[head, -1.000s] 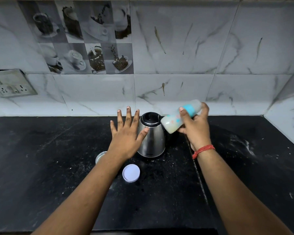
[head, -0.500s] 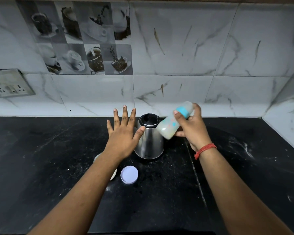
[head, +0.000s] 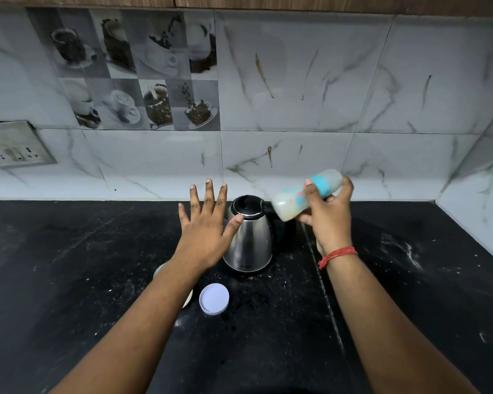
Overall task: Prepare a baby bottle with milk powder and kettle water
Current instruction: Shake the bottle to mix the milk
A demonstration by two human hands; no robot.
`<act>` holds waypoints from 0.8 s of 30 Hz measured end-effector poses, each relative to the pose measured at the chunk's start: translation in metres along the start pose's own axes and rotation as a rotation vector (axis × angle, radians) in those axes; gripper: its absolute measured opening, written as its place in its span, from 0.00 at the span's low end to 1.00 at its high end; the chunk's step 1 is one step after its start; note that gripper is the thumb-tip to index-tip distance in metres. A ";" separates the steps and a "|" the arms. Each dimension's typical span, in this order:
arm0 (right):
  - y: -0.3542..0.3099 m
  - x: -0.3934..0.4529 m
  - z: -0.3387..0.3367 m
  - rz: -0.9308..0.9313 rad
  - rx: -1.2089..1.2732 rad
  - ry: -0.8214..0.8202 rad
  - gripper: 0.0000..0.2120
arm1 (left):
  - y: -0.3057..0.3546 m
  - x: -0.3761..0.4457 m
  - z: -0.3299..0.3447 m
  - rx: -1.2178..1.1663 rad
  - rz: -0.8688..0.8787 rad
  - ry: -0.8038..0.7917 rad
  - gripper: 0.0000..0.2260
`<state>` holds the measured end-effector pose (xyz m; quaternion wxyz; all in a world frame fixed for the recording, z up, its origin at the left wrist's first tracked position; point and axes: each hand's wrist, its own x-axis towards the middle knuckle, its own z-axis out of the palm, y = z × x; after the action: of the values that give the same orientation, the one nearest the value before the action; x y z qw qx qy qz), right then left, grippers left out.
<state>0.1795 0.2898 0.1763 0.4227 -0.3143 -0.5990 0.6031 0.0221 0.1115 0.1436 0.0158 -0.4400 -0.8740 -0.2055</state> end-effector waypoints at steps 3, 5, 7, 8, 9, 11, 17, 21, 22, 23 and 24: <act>-0.001 -0.003 0.003 0.030 -0.062 -0.112 0.29 | 0.000 -0.002 0.000 0.005 0.002 0.003 0.37; 0.004 -0.003 0.002 0.015 -0.034 -0.055 0.27 | -0.001 -0.002 -0.001 0.003 0.001 -0.006 0.36; 0.005 -0.001 -0.001 0.005 -0.009 -0.014 0.27 | 0.000 -0.002 0.000 0.001 -0.002 -0.010 0.37; 0.004 0.000 0.000 0.013 -0.060 -0.061 0.27 | -0.001 -0.003 -0.001 0.009 0.000 -0.009 0.37; 0.004 -0.001 0.001 0.012 -0.095 -0.101 0.27 | -0.001 -0.004 -0.002 0.015 0.002 -0.009 0.37; 0.005 0.002 -0.001 -0.015 -0.057 -0.028 0.27 | -0.003 -0.004 -0.003 0.009 0.000 -0.009 0.37; 0.004 0.003 0.001 0.002 -0.042 -0.053 0.27 | -0.003 -0.002 -0.002 0.010 -0.001 -0.006 0.38; 0.001 0.003 0.002 0.035 -0.061 -0.114 0.27 | -0.004 -0.002 -0.002 0.016 -0.001 -0.009 0.37; 0.004 0.003 0.002 0.040 -0.074 -0.117 0.27 | -0.004 -0.002 -0.002 0.018 -0.003 -0.016 0.37; 0.006 0.003 0.001 0.038 -0.037 -0.066 0.27 | -0.005 -0.002 -0.002 0.012 -0.008 -0.018 0.38; 0.006 0.004 -0.001 0.037 -0.001 -0.020 0.28 | -0.005 -0.001 -0.001 0.008 -0.015 -0.018 0.38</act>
<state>0.1774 0.2938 0.1706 0.4054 -0.3194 -0.5975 0.6137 0.0188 0.1075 0.1428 0.0081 -0.4353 -0.8781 -0.1982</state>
